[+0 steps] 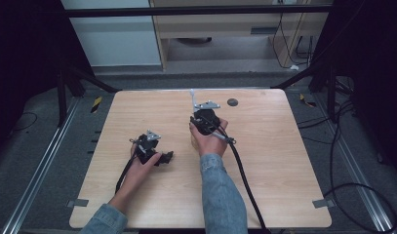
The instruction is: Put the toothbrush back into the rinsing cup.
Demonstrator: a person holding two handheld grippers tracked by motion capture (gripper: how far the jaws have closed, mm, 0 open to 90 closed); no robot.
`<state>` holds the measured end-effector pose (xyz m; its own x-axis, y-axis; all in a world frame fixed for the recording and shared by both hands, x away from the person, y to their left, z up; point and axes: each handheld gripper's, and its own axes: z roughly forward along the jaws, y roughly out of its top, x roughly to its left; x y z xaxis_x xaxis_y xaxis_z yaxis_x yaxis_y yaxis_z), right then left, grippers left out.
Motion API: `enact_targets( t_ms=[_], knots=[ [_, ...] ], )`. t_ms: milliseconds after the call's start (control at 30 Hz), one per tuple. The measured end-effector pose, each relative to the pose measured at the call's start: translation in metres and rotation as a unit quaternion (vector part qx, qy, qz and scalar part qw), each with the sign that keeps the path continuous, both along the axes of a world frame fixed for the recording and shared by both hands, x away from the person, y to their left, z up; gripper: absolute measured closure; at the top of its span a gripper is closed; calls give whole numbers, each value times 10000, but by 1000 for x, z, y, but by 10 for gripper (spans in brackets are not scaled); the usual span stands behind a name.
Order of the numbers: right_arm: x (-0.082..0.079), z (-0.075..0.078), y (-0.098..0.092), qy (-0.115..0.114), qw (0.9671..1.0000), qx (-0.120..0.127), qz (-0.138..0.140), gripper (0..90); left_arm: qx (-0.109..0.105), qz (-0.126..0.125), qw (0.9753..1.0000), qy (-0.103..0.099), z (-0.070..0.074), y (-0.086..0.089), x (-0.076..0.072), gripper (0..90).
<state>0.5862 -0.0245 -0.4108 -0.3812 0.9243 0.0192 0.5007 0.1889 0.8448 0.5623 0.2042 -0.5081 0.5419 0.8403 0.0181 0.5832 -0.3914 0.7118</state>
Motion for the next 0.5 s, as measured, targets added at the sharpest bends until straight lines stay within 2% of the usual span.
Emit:
enact_targets(
  t_ms=[267, 500],
  knots=[
    [-13, 5, -9, -84, 10000, -23, -34, 476, 0, 0, 10000, 1, 0, 0, 0, 0],
    [-29, 18, -21, -137, 9999, -41, -37, 394, 3, 1, 10000, -5, 0, 0, 0, 0]
  ],
)
